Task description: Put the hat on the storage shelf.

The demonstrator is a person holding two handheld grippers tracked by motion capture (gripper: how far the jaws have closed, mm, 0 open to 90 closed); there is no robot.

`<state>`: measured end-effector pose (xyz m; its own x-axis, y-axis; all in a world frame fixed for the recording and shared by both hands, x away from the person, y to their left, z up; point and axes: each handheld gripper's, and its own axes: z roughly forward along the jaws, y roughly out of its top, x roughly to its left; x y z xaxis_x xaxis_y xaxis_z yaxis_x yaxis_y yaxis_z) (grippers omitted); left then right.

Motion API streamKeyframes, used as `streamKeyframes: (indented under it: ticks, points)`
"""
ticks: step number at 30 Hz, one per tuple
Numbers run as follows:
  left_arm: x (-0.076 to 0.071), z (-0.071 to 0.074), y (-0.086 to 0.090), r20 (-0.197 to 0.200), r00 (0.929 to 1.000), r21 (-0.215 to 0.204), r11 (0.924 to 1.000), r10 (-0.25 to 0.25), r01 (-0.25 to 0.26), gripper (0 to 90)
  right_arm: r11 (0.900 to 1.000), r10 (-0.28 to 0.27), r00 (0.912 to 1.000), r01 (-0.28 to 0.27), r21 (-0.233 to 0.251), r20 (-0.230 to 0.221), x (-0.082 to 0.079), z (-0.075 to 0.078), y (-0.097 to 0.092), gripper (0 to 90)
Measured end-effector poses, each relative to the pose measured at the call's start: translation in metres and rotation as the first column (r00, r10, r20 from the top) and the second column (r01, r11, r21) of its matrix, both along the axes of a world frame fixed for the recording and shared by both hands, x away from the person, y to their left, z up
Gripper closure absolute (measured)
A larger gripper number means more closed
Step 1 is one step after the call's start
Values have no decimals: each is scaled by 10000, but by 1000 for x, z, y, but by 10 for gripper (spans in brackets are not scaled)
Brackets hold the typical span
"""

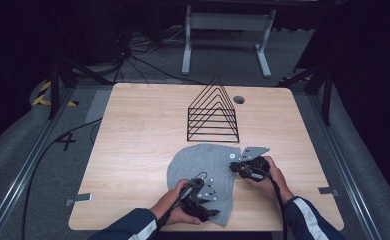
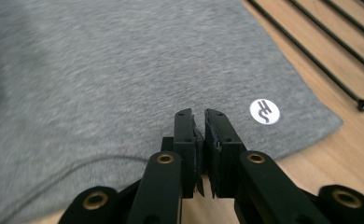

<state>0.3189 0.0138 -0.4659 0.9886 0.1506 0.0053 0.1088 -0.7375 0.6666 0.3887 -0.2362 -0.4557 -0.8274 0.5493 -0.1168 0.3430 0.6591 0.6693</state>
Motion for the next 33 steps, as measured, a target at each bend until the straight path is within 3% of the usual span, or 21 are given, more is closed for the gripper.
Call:
streamKeyframes:
  ticks: [6,13,21,25,26,28,29,32,33]
  points:
    - [5,1,39,-141,9969,196,9969,771,-768,380,9989,397,9979,-409,-222,-516,-28,4,-5,841]
    - [11,1,80,-103,9830,282,9827,1833,-1829,379,9939,1057,9898,-1081,-196,-960,-61,5,4,841]
    - [25,1,97,-55,9701,216,9699,2428,-2426,364,9840,1741,9767,-1774,-153,-1251,-82,5,18,841]
    - [30,1,100,-153,9679,160,9680,2507,-2505,368,9811,1912,9728,-1936,-63,-1305,-87,4,24,824]
    - [33,2,102,-303,9626,55,9631,2692,-2692,352,9791,2005,9714,-2032,-82,-1271,-88,5,25,781]
    - [37,4,109,-487,9502,-192,9509,3077,-3089,312,9826,1823,9792,-1847,-189,-893,-87,10,25,731]
    - [41,5,112,-624,9436,-413,9438,3252,-3280,311,9854,1699,9822,-1703,15,-802,-85,13,22,705]
    - [54,6,117,-664,9096,-465,9094,4101,-4134,297,9940,1010,9942,-993,466,-357,-74,23,12,624]
    - [57,6,117,-695,9046,-468,9045,4205,-4240,275,9955,736,9971,-722,621,-193,-66,27,8,594]
